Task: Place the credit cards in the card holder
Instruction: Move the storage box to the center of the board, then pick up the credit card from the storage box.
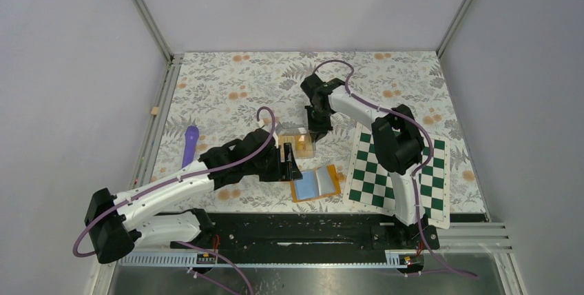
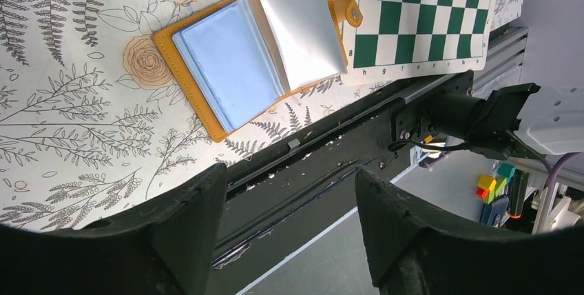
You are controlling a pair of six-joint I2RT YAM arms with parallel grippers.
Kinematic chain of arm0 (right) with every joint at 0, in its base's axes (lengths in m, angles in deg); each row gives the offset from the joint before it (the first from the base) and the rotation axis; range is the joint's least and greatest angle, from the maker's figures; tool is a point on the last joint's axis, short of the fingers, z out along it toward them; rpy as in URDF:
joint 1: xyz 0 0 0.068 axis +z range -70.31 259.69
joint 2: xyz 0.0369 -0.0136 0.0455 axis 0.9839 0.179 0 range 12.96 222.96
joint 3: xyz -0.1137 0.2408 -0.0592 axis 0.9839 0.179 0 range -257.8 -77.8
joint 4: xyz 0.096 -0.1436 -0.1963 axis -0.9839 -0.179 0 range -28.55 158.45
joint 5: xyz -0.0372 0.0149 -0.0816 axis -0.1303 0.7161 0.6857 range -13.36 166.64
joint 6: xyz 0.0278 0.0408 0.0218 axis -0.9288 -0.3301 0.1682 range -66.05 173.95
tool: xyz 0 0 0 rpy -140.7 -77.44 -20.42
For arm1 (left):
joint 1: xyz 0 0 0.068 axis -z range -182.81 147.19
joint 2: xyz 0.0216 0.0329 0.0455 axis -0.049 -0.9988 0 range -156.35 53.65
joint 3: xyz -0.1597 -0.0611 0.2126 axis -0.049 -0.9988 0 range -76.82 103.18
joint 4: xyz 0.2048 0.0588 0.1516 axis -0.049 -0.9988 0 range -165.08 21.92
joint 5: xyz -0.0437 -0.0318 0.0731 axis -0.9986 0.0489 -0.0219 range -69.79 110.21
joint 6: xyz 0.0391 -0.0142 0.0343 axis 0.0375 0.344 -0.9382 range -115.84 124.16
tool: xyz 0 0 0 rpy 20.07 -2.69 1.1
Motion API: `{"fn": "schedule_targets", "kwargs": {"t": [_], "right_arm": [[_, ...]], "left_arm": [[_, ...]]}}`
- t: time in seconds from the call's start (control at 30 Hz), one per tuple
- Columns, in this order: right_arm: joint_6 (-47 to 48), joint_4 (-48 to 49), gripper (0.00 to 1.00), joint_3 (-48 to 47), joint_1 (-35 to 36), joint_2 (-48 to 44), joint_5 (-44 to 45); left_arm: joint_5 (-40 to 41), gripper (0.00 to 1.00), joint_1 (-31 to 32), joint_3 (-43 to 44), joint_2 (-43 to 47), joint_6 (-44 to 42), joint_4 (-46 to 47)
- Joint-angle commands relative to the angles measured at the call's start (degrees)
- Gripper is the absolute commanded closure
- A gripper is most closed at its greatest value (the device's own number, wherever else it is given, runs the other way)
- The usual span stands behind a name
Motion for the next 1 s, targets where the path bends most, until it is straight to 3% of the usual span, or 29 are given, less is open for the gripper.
{"fn": "schedule_targets", "kwargs": {"t": [0.0, 0.07, 0.17, 0.27, 0.37, 0.47, 0.67, 0.97], "right_arm": [[-3.69, 1.84, 0.82, 3.52, 2.21, -4.49, -1.57], [-4.75, 3.64, 0.78, 5.68, 2.41, -6.01, -2.77], [-5.97, 6.3, 0.63, 8.72, 2.43, -8.31, -4.57], [-6.63, 8.27, 0.47, 11.51, 2.36, -10.87, -5.78], [-6.83, 10.4, 0.39, 14.33, 2.06, -13.2, -7.1], [-7.0, 12.38, 0.36, 16.57, 0.77, -14.98, -8.78], [-8.39, 16.88, 0.36, 20.87, -2.3, -16.22, -12.8], [-9.78, 21.33, 0.53, 22.74, -2.67, -14.59, -17.89]], "left_arm": [[1.1, 0.32, -1.14, 0.53, 0.52, 1.03, 1.79], [-1.48, 0.33, -2.5, 0.2, -0.23, 1.09, 4.3], [-5.13, 0.35, -5.86, -0.03, -1.9, 1.06, 7.85], [-8.79, 0.5, -10.07, 0.4, -4.63, 0.42, 11.45], [-10.08, 0.61, -13.83, 2.38, -8.63, -1.34, 12.59], [-11.25, 0.62, -17.47, 5.07, -14.55, -2.7, 13.09], [-10.43, 0.64, -20.23, 12.39, -26.7, -5.76, 11.34], [-9.87, 0.7, -20.33, 16.47, -37.68, -6.9, 11.49]]}}
